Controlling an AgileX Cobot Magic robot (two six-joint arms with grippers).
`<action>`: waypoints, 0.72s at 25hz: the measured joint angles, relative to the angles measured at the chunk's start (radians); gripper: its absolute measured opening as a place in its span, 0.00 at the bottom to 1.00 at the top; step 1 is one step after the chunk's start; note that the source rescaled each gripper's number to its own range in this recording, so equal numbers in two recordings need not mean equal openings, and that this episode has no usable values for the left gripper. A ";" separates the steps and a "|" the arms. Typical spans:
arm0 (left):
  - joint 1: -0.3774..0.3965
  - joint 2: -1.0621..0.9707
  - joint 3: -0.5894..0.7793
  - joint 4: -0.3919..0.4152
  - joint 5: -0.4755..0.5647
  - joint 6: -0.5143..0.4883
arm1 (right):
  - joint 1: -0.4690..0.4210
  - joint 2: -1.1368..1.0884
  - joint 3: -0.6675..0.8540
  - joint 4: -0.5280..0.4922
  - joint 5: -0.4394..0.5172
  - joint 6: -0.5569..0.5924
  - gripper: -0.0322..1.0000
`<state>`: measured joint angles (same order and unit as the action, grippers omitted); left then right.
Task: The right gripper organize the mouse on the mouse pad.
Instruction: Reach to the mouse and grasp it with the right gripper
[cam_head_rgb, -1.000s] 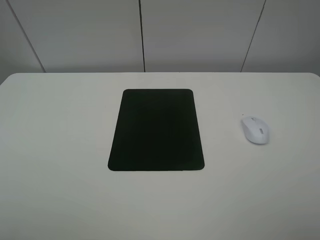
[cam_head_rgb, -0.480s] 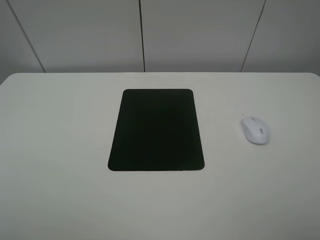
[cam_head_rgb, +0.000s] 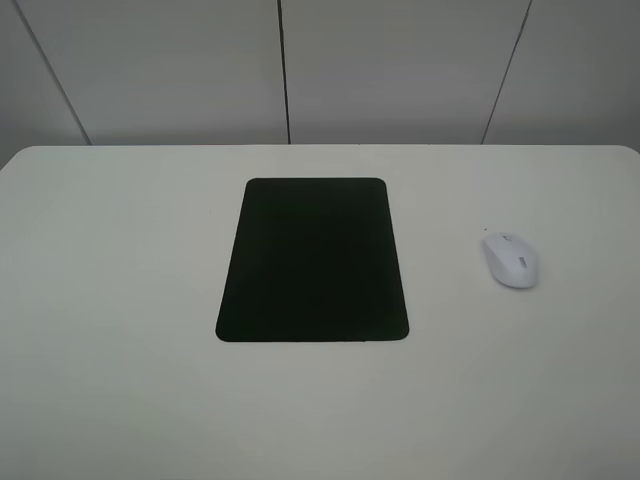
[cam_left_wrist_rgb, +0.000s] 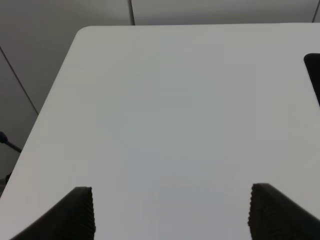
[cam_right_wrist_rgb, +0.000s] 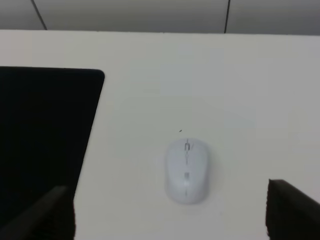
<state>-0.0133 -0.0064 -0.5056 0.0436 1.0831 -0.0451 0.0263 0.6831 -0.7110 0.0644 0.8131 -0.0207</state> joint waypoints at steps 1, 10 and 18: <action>0.000 0.000 0.000 0.000 0.000 0.000 | 0.000 0.040 -0.003 0.005 -0.008 0.000 0.71; 0.000 0.000 0.000 0.000 0.000 0.000 | 0.000 0.397 -0.064 0.017 -0.075 0.000 0.95; 0.000 0.000 0.000 0.000 0.000 0.000 | 0.000 0.680 -0.160 -0.017 -0.087 0.001 1.00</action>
<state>-0.0133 -0.0064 -0.5056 0.0436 1.0831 -0.0451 0.0263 1.3628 -0.8714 0.0471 0.7265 -0.0198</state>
